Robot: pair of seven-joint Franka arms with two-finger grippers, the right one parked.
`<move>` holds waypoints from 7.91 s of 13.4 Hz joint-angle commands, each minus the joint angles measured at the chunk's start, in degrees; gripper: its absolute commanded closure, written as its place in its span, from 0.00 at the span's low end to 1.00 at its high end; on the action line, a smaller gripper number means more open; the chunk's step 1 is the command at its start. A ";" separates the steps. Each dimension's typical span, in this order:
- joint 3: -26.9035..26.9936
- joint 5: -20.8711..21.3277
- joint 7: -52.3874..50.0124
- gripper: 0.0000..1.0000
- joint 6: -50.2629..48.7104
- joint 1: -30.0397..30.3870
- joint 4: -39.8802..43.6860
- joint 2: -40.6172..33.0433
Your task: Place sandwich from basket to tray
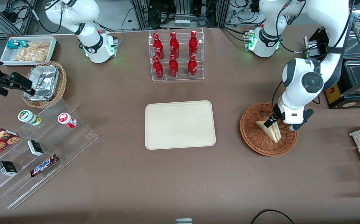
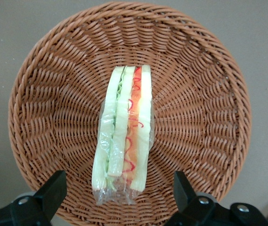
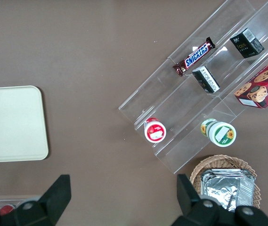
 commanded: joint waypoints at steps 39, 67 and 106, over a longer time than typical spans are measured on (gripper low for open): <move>-20.06 13.99 -6.66 0.85 -22.90 -14.44 43.05 26.08; -19.01 14.61 -17.12 0.00 -34.15 -20.62 50.45 26.19; 7.44 -3.23 53.18 0.00 -56.22 1.90 37.43 -10.29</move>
